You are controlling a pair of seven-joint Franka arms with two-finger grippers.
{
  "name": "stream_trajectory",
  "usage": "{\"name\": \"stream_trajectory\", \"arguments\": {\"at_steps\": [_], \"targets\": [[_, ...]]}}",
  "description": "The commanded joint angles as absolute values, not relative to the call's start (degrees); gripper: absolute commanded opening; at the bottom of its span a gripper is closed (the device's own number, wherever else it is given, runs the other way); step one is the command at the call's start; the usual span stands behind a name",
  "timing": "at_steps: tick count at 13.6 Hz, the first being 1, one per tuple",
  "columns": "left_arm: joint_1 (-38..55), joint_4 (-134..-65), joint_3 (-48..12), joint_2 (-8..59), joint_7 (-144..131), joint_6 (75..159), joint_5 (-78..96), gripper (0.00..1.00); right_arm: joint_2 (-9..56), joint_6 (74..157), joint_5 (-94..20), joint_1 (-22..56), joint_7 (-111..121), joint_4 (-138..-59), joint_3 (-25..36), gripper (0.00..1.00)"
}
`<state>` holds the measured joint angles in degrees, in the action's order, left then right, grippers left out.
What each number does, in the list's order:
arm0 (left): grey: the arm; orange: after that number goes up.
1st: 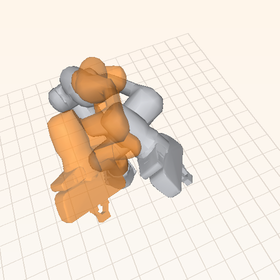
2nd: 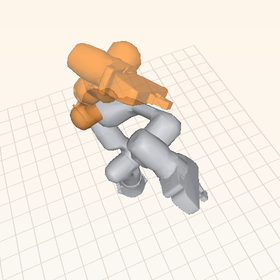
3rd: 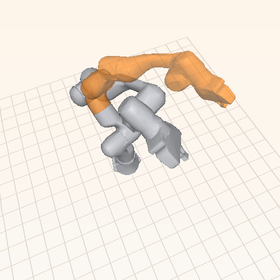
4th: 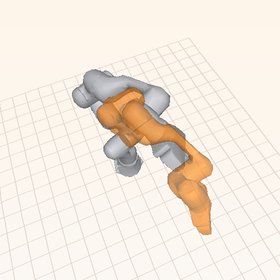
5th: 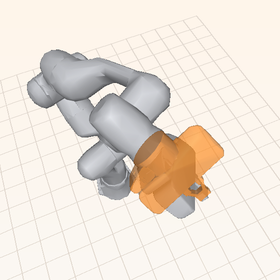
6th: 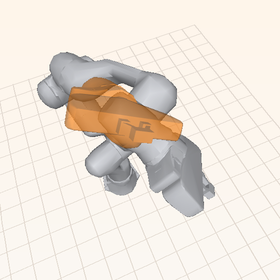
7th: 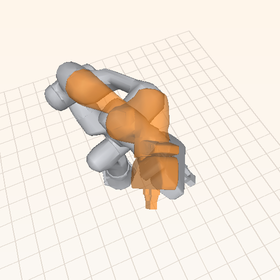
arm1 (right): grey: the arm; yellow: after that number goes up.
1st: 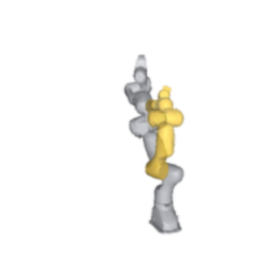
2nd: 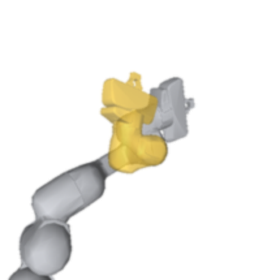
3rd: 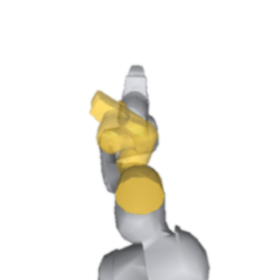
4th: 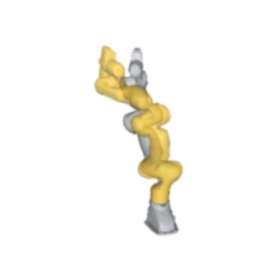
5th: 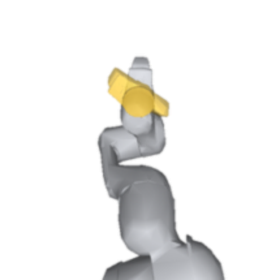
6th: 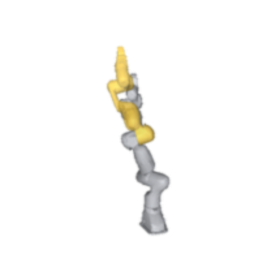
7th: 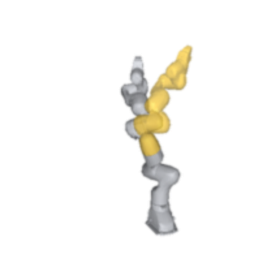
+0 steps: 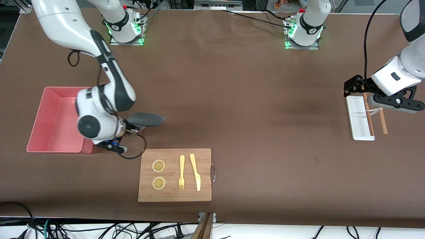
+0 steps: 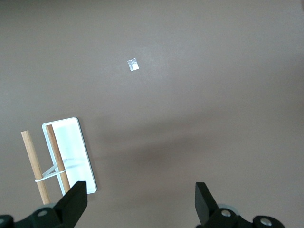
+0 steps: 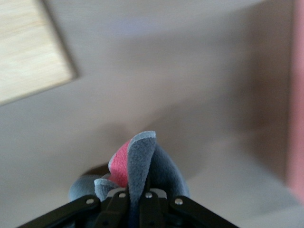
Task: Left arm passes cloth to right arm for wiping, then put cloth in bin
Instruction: 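Carry the cloth with the right gripper over the pink bin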
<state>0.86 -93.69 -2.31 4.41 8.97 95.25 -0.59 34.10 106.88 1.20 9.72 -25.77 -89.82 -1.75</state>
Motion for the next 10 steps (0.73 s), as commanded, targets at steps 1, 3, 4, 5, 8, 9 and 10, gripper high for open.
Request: {"name": "stream_trajectory", "arguments": {"at_steps": [1, 3, 4, 5, 8, 9, 10], "targets": [[1.1, -93.0, -2.2, 4.7, 9.2, 94.4, -0.3, 1.0, 30.2, 97.9, 0.6, 8.1, -15.2, -88.1, 1.1, 0.0], [1.1, -93.0, -2.2, 4.7, 9.3, 94.4, -0.3, 1.0, 28.7, 88.9, 0.8, 7.1, -10.2, -83.8, 2.8, 0.0], [1.1, -93.0, -2.2, 4.7, 9.3, 94.4, -0.2, 1.0, 28.4, 84.1, 0.9, 6.9, -7.2, -81.1, 4.3, 0.0], [1.1, -93.0, -2.2, 4.7, 9.3, 94.4, -0.2, 1.0, 28.4, 79.6, 0.9, 6.9, -3.5, -78.5, 6.8, 0.0], [1.1, -93.0, -2.2, 4.7, 9.3, 94.4, -0.3, 1.0, 28.7, 76.6, 1.1, 6.8, 9.1, -77.3, 13.8, 0.0], [1.1, -93.0, -2.2, 4.7, 9.3, 94.4, -0.3, 1.0, 29.3, 76.9, 1.2, 6.6, 12.4, -77.5, 15.8, 0.0], [1.1, -93.0, -2.2, 4.7, 9.3, 94.4, -0.3, 1.0, 30.6, 77.7, 1.3, 5.8, 14.9, -77.6, 17.0, 0.0]]}}
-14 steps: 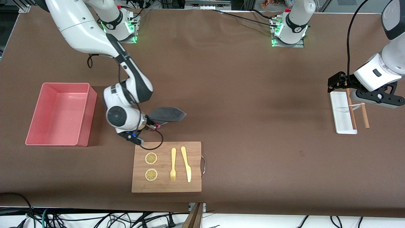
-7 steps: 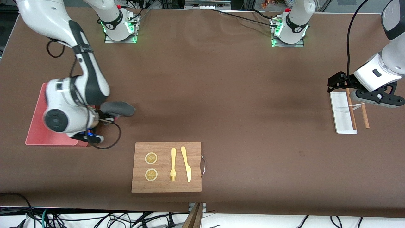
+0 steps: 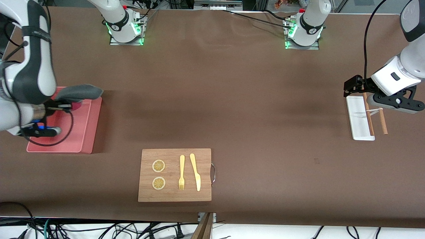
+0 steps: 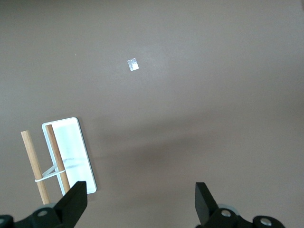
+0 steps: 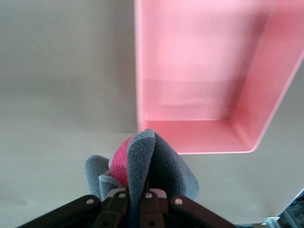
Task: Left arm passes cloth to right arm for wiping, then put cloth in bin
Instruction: 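Carry the cloth with the right gripper over the pink bin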
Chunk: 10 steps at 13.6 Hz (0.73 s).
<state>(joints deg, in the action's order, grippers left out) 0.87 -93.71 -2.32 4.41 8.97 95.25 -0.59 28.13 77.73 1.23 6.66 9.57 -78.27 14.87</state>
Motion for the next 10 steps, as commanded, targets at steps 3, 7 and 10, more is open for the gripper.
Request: {"name": "stream_trajectory", "arguments": {"at_steps": [3, 7, 10], "targets": [[1.1, -93.0, -2.2, 4.7, 9.3, 94.4, -0.3, 1.0, 33.9, 81.7, 1.4, 2.6, 18.9, -79.4, 17.1, 0.0], [1.1, -93.0, -2.3, 4.7, 9.3, 94.4, -0.3, 1.0, 38.6, 93.8, 0.8, -0.4, 25.3, -82.2, 17.1, 0.0], [1.1, -93.0, -2.2, 4.6, 9.3, 94.4, -0.3, 1.0, 41.1, 99.3, -0.9, -0.4, 25.2, -82.8, 17.1, 0.0]]}}
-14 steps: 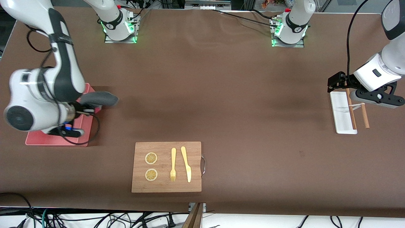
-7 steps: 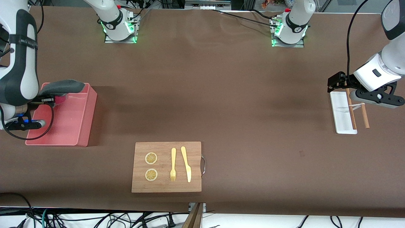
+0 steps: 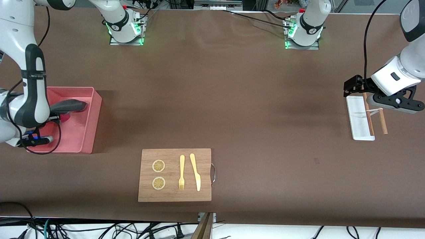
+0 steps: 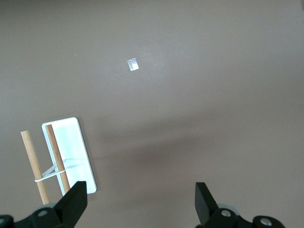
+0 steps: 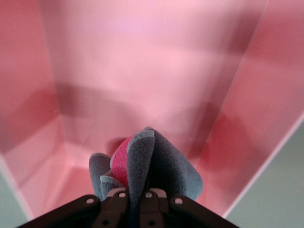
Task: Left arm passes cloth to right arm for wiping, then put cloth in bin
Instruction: 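Carry the cloth with the right gripper over the pink bin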
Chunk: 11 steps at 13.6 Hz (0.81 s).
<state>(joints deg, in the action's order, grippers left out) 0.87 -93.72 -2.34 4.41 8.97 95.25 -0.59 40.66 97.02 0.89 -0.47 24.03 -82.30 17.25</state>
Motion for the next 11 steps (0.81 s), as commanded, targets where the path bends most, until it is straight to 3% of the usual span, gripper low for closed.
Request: {"name": "stream_trajectory", "arguments": {"at_steps": [1, 2, 3, 4, 11], "targets": [[1.1, -93.0, -2.2, 4.7, 9.3, 94.4, -0.3, 1.0, 41.6, 100.7, -2.5, -0.4, 25.2, -83.3, 17.1, 0.0], [1.1, -93.0, -2.3, 4.7, 9.3, 94.4, -0.3, 1.0, 41.8, 101.7, -3.1, -0.4, 24.4, -83.4, 17.1, 0.29], [1.1, -93.0, -2.3, 4.7, 9.3, 94.3, -0.3, 1.0, 41.9, 102.5, -3.2, -0.4, 24.4, -83.4, 17.1, 0.79], [1.1, -93.0, -2.2, 4.7, 9.3, 94.3, -0.3, 1.0, 41.6, 102.4, -3.4, -0.4, 24.4, -83.3, 17.1, 1.0], [1.1, -93.1, -2.2, 4.7, 9.3, 94.4, -0.3, 1.0, 26.7, 89.8, -3.9, 0.3, 19.6, -82.7, 16.4, 1.0]]}}
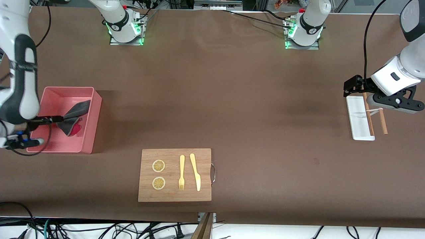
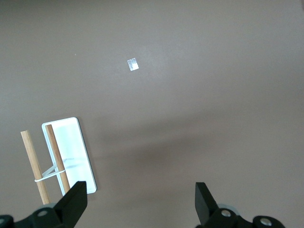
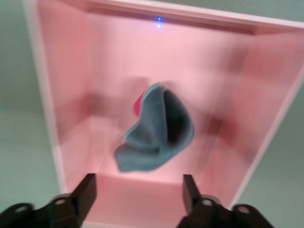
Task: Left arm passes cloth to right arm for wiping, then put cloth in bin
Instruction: 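Open the right gripper to drop the cloth and withdraw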
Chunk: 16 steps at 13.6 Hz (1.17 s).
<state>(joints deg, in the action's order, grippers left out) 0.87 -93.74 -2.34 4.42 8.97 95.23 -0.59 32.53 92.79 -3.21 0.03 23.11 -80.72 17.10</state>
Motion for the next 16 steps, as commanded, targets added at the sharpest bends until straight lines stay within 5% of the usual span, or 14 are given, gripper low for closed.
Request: {"name": "stream_trajectory", "arguments": {"at_steps": [1, 9, 16], "targets": [[1.1, -93.1, -2.2, 4.7, 9.3, 94.4, -0.3, 1.0, 24.2, 87.0, -3.9, 0.3, 14.3, -82.7, 16.2, 1.0], [1.0, -93.2, -2.2, 4.6, 9.4, 94.0, -0.3, 1.0, 8.6, 80.6, -2.4, 0.5, 8.6, -83.1, 7.8, 1.0], [1.1, -93.2, -2.2, 4.6, 9.3, 94.0, -0.3, 1.0, 3.3, 80.6, 0.2, 0.5, 8.1, -83.8, 4.3, 1.0]]}}
